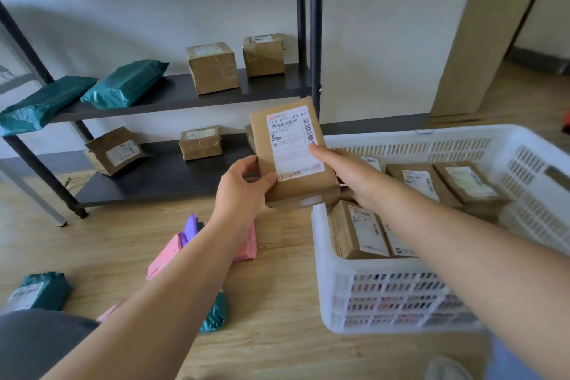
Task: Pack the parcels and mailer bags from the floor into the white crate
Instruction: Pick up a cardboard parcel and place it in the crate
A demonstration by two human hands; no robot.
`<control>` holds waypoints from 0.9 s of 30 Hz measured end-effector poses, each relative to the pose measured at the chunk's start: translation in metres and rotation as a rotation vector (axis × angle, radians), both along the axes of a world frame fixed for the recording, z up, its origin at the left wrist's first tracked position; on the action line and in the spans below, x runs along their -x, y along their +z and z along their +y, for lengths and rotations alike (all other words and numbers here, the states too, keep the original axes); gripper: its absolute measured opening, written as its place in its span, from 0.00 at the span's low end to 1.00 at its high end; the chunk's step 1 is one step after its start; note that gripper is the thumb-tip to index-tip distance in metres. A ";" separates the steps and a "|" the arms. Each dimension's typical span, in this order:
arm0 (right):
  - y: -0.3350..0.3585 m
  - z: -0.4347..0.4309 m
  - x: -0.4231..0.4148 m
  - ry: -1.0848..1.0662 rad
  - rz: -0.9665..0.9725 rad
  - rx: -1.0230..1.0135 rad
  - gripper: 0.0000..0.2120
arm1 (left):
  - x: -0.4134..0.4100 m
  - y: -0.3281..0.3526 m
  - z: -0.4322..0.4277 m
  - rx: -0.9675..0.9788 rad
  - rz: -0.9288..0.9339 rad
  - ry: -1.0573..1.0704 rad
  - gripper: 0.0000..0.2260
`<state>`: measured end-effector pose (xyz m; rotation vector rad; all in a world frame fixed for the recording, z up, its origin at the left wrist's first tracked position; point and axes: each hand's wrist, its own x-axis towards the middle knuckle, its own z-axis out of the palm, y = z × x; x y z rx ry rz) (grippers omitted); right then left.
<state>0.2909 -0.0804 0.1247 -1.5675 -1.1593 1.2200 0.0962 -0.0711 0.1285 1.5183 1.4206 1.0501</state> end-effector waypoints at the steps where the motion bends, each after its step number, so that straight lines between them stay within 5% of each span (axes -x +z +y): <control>1: 0.001 -0.004 -0.009 -0.023 0.015 -0.005 0.33 | -0.010 -0.001 -0.002 0.004 -0.015 -0.015 0.21; 15: -0.006 -0.037 -0.140 -0.400 0.112 0.068 0.17 | -0.151 -0.017 0.012 0.159 -0.080 -0.354 0.22; 20: -0.028 -0.048 -0.189 -0.471 0.106 0.125 0.24 | -0.200 -0.038 0.013 0.211 -0.012 -0.456 0.23; 27: -0.055 -0.066 -0.241 -0.436 0.081 0.293 0.22 | -0.250 -0.074 0.008 0.320 0.033 -0.573 0.20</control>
